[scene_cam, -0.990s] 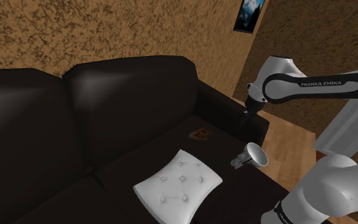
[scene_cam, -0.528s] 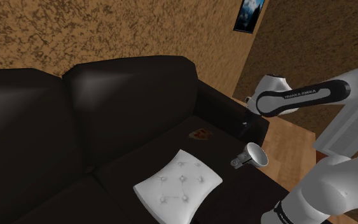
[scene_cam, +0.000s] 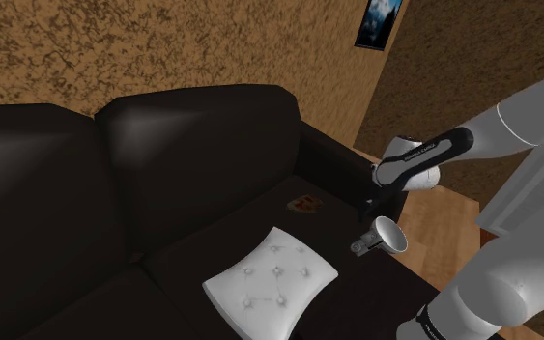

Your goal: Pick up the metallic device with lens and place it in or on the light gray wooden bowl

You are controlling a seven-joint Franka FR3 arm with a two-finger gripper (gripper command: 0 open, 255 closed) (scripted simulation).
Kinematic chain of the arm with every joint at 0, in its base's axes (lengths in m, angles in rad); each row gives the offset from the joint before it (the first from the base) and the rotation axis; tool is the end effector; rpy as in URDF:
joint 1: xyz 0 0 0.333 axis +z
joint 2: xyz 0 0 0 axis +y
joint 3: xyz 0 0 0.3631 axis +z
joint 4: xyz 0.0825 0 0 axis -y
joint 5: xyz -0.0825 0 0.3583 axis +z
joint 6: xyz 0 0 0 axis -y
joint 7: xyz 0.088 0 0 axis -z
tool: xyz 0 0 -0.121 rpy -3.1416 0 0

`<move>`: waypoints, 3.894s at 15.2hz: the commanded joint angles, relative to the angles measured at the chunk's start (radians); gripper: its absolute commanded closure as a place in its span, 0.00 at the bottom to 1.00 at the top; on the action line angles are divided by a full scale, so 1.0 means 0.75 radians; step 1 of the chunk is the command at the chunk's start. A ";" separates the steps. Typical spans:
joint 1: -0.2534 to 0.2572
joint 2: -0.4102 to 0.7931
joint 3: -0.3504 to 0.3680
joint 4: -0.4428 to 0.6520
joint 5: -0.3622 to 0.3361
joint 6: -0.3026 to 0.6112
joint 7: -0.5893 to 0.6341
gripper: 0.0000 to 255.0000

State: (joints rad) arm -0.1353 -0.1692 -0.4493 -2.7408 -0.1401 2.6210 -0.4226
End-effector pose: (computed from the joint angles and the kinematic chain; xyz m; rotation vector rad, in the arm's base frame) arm 0.3168 -0.2037 0.3250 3.1240 -0.0583 0.0520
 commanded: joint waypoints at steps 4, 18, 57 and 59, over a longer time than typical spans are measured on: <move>0.017 0.307 -0.083 0.053 0.299 0.206 -0.328 0.00; -0.297 0.748 0.258 0.221 0.839 0.428 -0.807 0.00; -0.959 1.095 0.692 0.509 0.527 0.498 -2.009 1.00; -0.959 1.095 0.692 0.509 0.527 0.498 -2.009 1.00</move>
State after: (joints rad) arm -0.8543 0.6522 0.0698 -2.3594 0.2548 2.9944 -1.9294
